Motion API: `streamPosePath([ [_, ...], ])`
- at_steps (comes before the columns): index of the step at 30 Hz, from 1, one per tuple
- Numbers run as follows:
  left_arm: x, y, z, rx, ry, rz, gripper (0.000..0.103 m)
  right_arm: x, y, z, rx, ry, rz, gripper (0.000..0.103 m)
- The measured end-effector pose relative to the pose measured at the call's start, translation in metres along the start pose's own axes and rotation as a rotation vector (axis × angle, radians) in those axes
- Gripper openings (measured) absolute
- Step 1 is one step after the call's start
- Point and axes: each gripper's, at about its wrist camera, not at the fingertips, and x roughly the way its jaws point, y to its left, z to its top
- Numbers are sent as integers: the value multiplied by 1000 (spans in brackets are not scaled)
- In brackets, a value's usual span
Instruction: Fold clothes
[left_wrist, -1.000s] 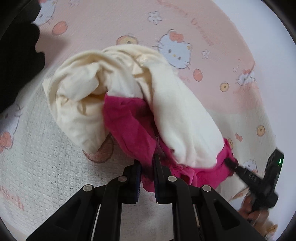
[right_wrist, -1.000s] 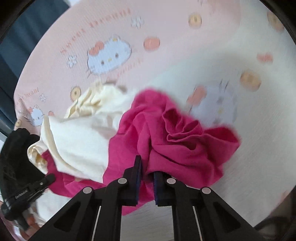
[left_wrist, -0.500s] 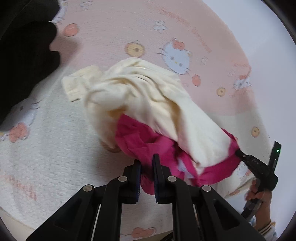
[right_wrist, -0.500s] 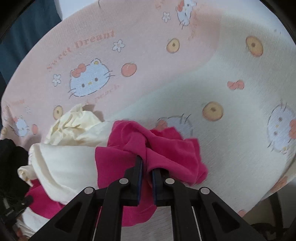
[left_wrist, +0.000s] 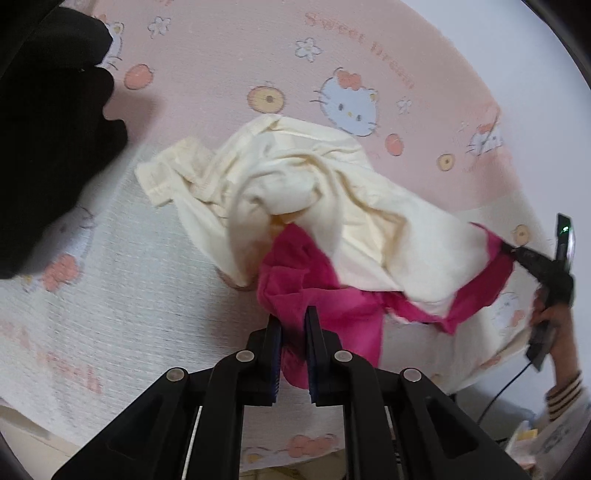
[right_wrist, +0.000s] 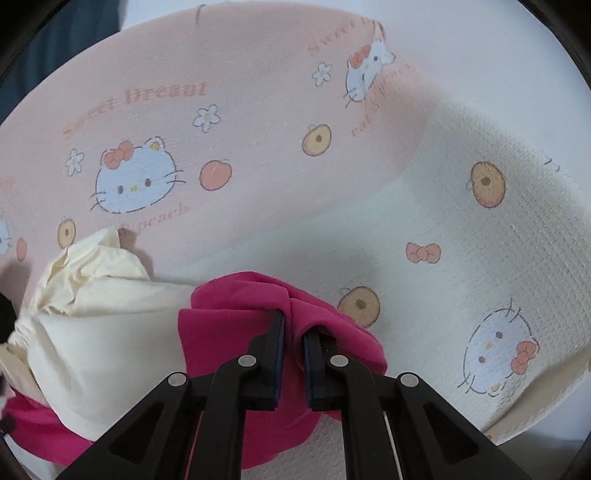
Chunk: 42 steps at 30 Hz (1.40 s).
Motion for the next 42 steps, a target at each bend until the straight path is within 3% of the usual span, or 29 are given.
streamPosePath([
  [5,-21,18,30,10,-98,109,9,7,-7,0,-1,27,-18,6],
  [10,-42,33,60,0,-181,175,9,8,-13,-11,24,66,22,6],
  [17,-71,55,102,-13,-298,267,9,4,-18,-9,16,67,-3,6],
  [21,-76,59,123,4,-285,298,9,-4,-23,0,-18,8,-158,6],
  [25,-76,60,144,29,-247,320,9,-18,-46,11,45,14,4,6],
  [28,-78,61,148,-20,-224,243,10,-25,-36,9,-16,13,42,6],
  [30,-82,65,150,-77,-209,167,18,-24,-25,2,-57,32,77,7],
  [31,-84,68,150,-109,-205,128,37,-22,-19,-2,-64,44,94,7],
  [32,-87,70,150,-140,-200,89,70,-21,-13,-6,-70,61,115,7],
  [33,-91,72,149,-159,-215,77,83,-18,-8,-10,-73,82,141,7],
  [35,-98,75,146,-197,-244,54,86,-14,1,-16,-71,117,189,10],
  [36,-99,75,145,-193,-243,60,86,-12,4,-20,-64,132,211,22],
  [37,-101,75,144,-189,-243,66,86,-10,8,-24,-54,147,231,40],
  [39,-101,73,141,-172,-240,100,86,-9,13,-32,-32,165,276,54],
  [42,-95,68,133,-144,-220,100,86,-7,22,-42,-9,196,349,54],
])
